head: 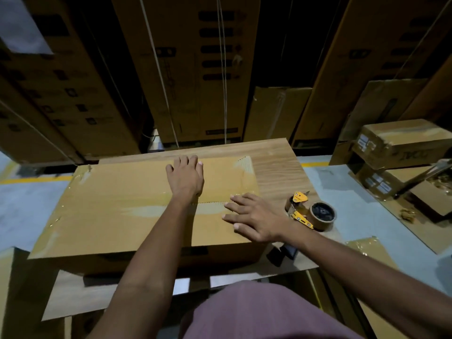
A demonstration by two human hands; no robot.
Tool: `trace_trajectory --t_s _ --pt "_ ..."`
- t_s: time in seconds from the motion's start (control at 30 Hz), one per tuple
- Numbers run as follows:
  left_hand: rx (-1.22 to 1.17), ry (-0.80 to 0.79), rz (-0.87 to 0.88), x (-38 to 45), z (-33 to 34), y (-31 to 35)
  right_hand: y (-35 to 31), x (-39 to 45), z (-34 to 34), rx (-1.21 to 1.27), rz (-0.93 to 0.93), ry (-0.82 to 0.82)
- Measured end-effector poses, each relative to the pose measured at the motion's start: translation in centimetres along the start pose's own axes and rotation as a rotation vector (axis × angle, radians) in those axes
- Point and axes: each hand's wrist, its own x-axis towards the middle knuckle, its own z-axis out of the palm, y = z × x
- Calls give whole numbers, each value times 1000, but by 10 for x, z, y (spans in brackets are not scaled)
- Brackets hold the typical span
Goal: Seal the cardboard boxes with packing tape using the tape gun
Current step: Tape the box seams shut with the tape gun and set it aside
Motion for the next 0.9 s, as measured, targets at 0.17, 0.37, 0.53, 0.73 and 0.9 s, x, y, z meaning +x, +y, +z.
trace_trajectory --t_s 0.17,0.37,0.53,0.73,0.9 --pt "19 2 -23 2 5 3 -67 -24 20 128 494 75" --pt "16 -1 -73 -4 4 -1 -21 -30 51 84 317 397" --pt "-34 -41 -222 -24 -4 -16 20 -18 47 145 196 490" --pt "-121 -102 -39 -80 -23 3 9 1 13 644 552 828" --pt "-154 -206 -63 -94 -23 4 -48 35 -3 236 649 331"
